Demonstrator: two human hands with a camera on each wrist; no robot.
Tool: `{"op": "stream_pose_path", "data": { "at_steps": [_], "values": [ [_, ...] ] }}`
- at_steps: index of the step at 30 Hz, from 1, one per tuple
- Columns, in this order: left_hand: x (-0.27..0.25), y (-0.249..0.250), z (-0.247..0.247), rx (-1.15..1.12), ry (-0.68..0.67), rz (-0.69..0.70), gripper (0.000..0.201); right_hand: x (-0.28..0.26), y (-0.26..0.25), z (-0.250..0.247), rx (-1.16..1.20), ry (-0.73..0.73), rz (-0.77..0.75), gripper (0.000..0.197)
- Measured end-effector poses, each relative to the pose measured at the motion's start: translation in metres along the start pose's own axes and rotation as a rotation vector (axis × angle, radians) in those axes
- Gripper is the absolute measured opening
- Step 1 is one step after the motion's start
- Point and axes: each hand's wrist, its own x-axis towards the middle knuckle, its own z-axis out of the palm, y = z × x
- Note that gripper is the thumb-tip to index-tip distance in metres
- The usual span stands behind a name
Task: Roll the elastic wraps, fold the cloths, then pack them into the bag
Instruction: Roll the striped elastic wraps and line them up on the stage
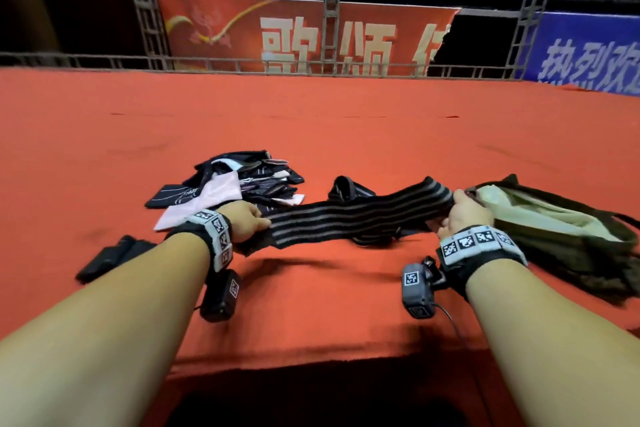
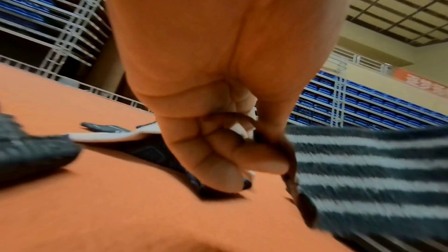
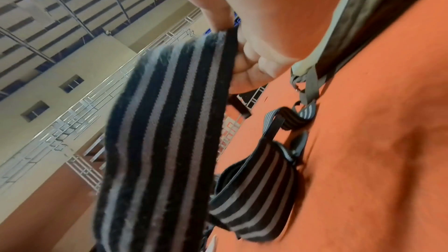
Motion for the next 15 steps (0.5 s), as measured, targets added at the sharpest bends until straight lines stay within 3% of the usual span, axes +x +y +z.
{"op": "stream_pose_path", "data": {
  "at_steps": [2,5,7,9,12,15],
  "values": [
    [-0.011,-0.019,-0.013,-0.160,-0.049,-0.081,0.023,-0.006,0.010,0.012,0.037,-0.003,0.053,0.029],
    [-0.027,-0.044,-0.026,-0.215,-0.085,-0.139,0.022,-0.023,0.022,0.023,0.086,-0.068,0.066,0.005],
    [-0.035,-0.059,-0.033,-0.230,-0.116,-0.159,0.019,-0.029,0.033,0.028,0.085,-0.129,0.069,0.027],
    [-0.042,-0.071,-0.041,-0.232,-0.119,-0.192,0.016,-0.033,0.043,0.029,0.113,-0.187,0.084,0.032],
    [-0.050,-0.087,-0.052,-0.261,-0.048,-0.249,0.011,-0.027,0.062,0.026,0.110,-0.192,0.112,0.036],
    [-0.049,-0.102,-0.060,-0.351,0.112,-0.308,0.012,-0.005,0.085,0.020,0.045,-0.190,0.108,0.033]
  ]
}}
